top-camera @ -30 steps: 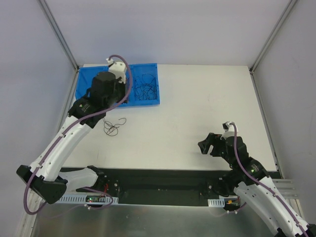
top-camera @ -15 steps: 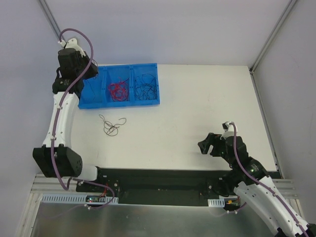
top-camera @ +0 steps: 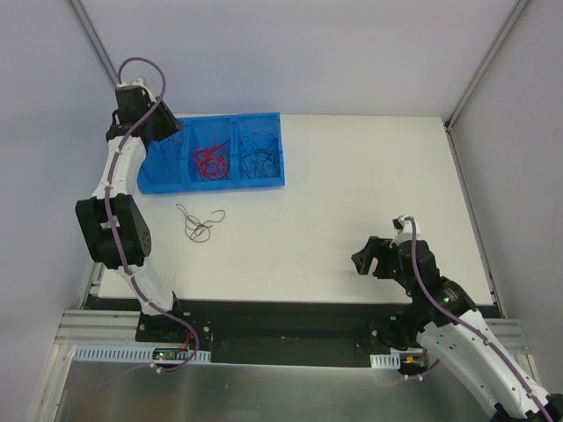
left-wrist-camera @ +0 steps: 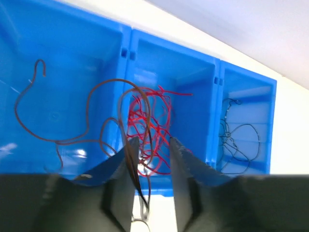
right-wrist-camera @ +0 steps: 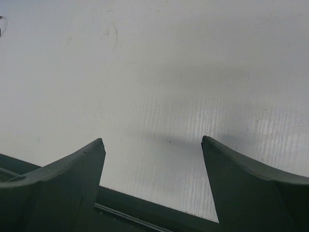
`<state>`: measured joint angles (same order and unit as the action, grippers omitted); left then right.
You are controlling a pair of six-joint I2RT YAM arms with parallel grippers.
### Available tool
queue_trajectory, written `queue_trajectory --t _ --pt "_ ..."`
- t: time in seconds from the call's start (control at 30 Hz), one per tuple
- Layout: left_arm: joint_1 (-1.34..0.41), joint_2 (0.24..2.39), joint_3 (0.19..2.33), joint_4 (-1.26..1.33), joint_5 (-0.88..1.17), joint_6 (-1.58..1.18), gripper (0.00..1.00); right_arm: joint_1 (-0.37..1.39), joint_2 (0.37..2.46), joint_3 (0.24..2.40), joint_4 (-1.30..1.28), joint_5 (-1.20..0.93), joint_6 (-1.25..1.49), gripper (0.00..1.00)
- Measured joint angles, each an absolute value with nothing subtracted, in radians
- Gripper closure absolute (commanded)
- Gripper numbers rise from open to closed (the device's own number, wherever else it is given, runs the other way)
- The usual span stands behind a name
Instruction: Untangle the cables
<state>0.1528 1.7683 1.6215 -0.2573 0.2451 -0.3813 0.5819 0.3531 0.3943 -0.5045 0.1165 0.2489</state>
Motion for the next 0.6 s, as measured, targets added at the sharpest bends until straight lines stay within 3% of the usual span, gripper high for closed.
queue_trajectory --t 0.03,0.1,0.3,0.6 --pt "0.156 1.785 1.623 -0.253 0.257 -0.387 0.38 0.582 0.356 0.394 -0.505 0.116 0.249 0.16" --pt "0.159 1.802 1.614 -0.253 0.261 -0.409 0.33 0.582 0.363 0.394 -0.505 0.115 0.249 0.16" --pt "0.17 1.716 1.477 -0.244 0.21 -0.428 0.31 0.582 0.375 0.394 -0.502 0.115 0.249 0.16" --pt "0.172 1.348 1.149 -0.189 0.176 -0.492 0.23 0.582 0.424 0.394 -0.499 0.115 0.248 0.16"
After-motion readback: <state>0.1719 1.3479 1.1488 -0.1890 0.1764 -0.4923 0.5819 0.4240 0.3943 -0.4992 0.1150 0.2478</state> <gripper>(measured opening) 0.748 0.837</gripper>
